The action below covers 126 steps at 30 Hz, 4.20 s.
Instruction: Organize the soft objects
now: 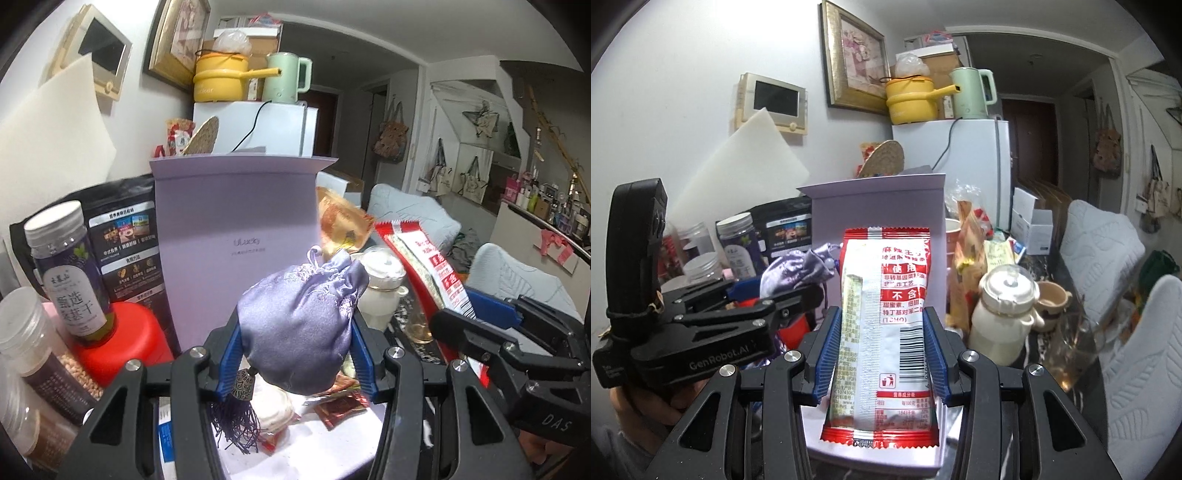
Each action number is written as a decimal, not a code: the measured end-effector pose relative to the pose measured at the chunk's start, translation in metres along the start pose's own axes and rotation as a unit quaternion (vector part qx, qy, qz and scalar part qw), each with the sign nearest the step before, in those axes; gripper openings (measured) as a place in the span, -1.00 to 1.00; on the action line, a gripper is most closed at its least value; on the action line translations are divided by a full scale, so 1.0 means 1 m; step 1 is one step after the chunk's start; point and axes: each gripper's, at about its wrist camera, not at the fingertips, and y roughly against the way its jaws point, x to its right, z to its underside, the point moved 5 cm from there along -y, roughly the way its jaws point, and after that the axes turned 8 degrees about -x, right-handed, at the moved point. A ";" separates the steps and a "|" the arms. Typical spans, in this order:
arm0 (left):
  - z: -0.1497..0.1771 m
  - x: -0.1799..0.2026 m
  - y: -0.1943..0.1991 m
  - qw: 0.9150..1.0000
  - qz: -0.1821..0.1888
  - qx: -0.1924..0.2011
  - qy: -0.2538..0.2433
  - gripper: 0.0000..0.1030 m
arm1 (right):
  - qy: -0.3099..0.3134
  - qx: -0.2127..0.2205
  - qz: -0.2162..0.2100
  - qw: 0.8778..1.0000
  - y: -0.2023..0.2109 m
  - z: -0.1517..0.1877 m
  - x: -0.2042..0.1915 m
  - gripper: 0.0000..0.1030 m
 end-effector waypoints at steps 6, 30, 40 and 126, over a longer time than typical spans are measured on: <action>0.006 -0.018 -0.029 0.999 -0.020 -0.023 0.019 -0.01 | 0.001 -0.013 -0.016 1.000 -0.031 -0.003 0.004 -0.17; 0.041 -0.033 -0.106 0.991 -0.056 -0.125 0.014 -0.01 | -0.031 -0.123 -0.029 0.992 -0.114 0.031 0.029 -0.17; 0.051 -0.030 -0.132 0.984 -0.066 -0.165 0.017 -0.01 | -0.030 -0.160 -0.012 0.987 -0.135 0.045 0.033 -0.17; -0.024 0.010 0.061 0.993 -0.119 -0.016 0.010 0.57 | 0.019 -0.020 0.056 0.998 0.042 -0.025 -0.002 0.23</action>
